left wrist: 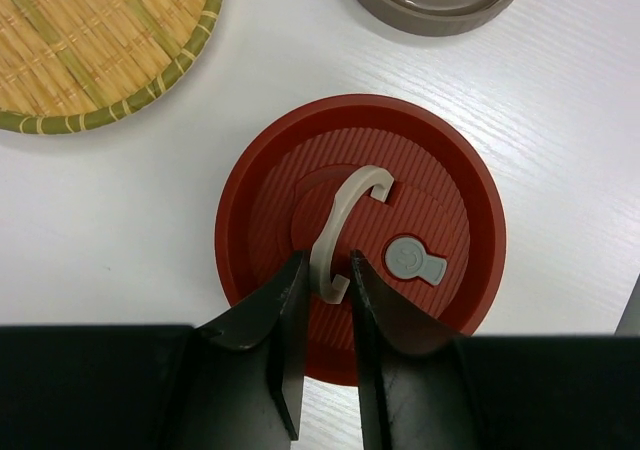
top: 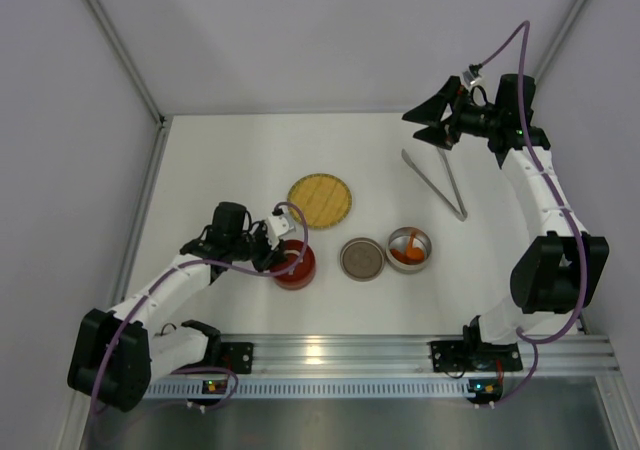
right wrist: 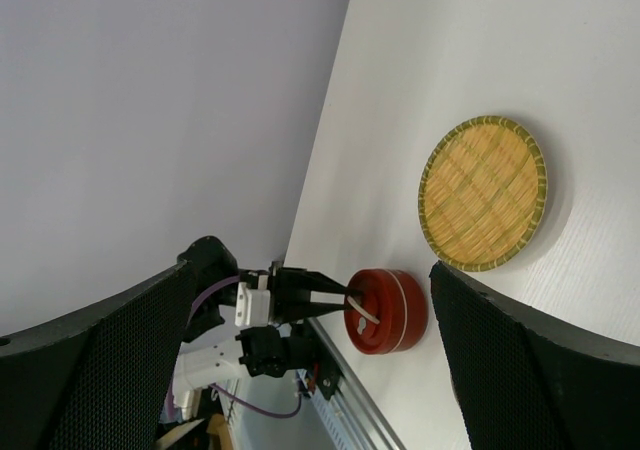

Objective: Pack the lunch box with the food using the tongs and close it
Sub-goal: Close the box lid on the packing box.

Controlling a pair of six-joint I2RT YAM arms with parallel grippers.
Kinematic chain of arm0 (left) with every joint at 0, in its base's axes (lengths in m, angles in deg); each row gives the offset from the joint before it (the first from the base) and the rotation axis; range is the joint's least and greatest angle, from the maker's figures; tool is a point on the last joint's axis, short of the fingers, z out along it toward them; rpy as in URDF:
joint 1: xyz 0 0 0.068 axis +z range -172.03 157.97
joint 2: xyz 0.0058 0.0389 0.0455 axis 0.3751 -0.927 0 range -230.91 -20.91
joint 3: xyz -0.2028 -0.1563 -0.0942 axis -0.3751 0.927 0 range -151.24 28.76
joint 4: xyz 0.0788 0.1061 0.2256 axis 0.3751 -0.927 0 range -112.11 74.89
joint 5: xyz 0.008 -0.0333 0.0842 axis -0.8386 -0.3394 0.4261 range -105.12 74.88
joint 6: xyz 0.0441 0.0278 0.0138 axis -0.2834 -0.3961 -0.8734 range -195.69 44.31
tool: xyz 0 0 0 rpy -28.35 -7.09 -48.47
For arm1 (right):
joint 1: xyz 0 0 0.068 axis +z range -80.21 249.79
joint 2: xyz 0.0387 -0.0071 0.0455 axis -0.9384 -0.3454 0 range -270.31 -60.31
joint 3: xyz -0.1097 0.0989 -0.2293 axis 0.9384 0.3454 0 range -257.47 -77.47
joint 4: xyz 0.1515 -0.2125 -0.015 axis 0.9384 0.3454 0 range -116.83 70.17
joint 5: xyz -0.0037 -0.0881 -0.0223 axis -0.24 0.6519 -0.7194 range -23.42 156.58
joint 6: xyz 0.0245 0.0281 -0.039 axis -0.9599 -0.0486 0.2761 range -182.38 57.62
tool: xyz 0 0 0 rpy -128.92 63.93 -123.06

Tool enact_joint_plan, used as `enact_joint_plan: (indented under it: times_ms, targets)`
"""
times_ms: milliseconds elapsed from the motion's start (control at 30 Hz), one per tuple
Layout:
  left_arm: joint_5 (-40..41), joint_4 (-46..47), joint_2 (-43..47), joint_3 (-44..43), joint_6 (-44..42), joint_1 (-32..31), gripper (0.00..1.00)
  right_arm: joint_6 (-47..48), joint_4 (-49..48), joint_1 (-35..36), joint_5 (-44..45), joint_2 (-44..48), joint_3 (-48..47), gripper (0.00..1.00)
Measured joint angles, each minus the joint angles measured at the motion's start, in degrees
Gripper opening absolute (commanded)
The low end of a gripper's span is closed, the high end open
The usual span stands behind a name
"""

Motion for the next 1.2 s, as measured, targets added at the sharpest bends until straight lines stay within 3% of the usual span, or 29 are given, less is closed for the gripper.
enact_joint_plan:
  times_ms: [833, 1067, 1200]
  targets:
    - [-4.07, -2.73, -2.01, -1.73, -3.45, 0.0, 0.39, -0.04, -0.11, -0.02, -0.83, -0.72, 0.72, 0.99]
    - [-4.13, -3.3, -3.1, -2.86, -3.61, 0.0, 0.24, -0.07, -0.13, -0.02, -0.96, -0.76, 0.72, 0.99]
    - [-4.48, -3.63, -3.58, -3.43, -3.61, 0.0, 0.24, -0.07, -0.15, -0.02, -1.09, -1.01, 0.72, 0.99]
